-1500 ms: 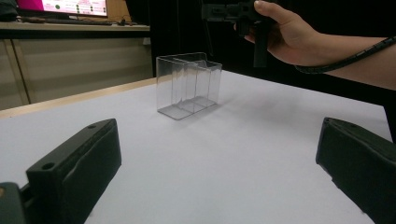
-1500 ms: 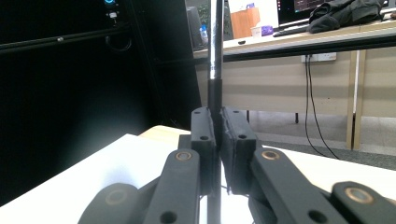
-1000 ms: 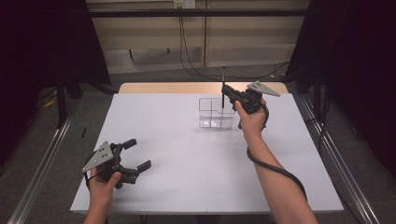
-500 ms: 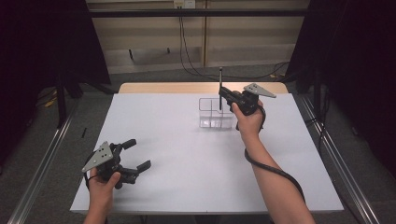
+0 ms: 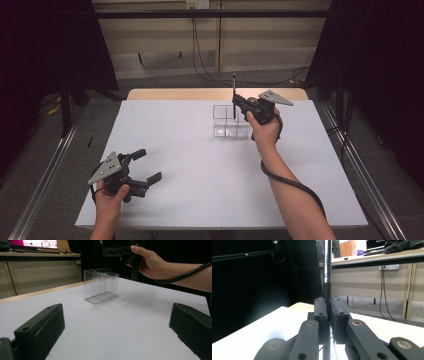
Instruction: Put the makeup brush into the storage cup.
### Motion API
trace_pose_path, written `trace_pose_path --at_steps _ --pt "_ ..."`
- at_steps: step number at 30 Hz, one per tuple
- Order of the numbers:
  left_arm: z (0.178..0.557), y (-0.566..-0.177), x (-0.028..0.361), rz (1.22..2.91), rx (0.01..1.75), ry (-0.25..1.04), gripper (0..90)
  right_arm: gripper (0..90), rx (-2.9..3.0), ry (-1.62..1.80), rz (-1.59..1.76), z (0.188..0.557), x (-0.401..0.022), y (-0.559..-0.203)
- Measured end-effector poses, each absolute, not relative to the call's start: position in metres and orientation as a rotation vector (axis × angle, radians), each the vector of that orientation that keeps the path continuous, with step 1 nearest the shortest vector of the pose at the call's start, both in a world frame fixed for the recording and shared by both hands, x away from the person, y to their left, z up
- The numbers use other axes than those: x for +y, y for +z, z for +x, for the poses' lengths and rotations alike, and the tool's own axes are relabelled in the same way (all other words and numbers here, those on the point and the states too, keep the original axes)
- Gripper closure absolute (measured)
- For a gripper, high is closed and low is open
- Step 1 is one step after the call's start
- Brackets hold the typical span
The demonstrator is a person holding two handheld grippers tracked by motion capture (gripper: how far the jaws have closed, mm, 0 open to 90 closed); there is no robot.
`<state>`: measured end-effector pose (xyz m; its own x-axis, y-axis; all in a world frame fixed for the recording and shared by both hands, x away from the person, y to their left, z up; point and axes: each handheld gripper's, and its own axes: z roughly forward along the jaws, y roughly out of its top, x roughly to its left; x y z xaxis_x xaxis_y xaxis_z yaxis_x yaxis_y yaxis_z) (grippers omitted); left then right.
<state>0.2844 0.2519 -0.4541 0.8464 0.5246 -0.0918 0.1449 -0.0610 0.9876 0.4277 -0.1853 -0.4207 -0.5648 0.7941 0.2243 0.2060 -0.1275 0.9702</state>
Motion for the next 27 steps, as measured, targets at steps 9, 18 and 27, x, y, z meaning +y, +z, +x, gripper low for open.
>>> trace_pose_path --at_steps 9,18,27 --pt "0.2841 -0.454 0.2514 1.627 0.533 0.336 0.0 84.6 1.709 1.734 1.114 0.4266 -0.1827 -0.4234" --pt "0.2844 -0.4541 0.2516 1.63 0.531 0.34 0.0 84.6 1.72 1.727 1.096 0.4261 -0.181 -0.4246" --pt "0.2841 -0.4538 0.2516 1.626 0.535 0.339 0.0 84.7 1.732 1.721 1.094 0.4246 -0.18 -0.4287"
